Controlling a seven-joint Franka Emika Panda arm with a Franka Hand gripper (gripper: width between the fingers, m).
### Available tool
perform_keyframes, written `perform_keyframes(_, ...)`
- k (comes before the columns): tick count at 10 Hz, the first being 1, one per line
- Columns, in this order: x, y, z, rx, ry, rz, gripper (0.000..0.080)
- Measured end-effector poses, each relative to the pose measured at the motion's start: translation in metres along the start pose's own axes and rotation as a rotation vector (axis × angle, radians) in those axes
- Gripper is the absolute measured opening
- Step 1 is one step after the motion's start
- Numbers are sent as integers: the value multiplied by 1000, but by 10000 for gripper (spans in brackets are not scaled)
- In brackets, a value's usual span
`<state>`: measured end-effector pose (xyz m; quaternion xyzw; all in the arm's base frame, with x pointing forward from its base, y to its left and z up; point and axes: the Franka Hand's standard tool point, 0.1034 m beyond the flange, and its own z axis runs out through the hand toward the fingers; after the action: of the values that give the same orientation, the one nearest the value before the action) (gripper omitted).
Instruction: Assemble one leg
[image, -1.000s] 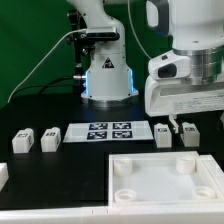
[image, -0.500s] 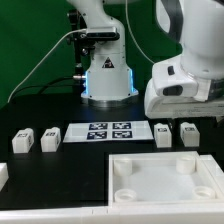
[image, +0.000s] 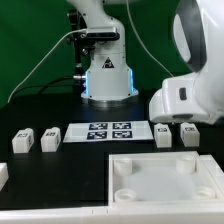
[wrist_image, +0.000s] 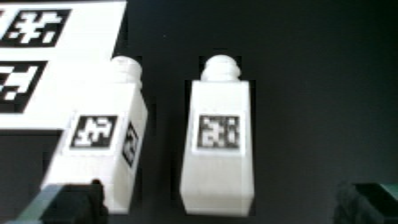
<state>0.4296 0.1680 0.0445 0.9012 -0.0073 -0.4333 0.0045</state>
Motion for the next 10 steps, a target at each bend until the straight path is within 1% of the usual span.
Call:
perform_keyframes(2,0,-1,1,0,7,0,649)
perform_keyframes(4,1,-6,8,-10,11,-7,649)
perform_keyframes(7,4,-7,30,-19,-26,3,649)
perform_keyframes(10,2,-3,50,-25,-47,13,649)
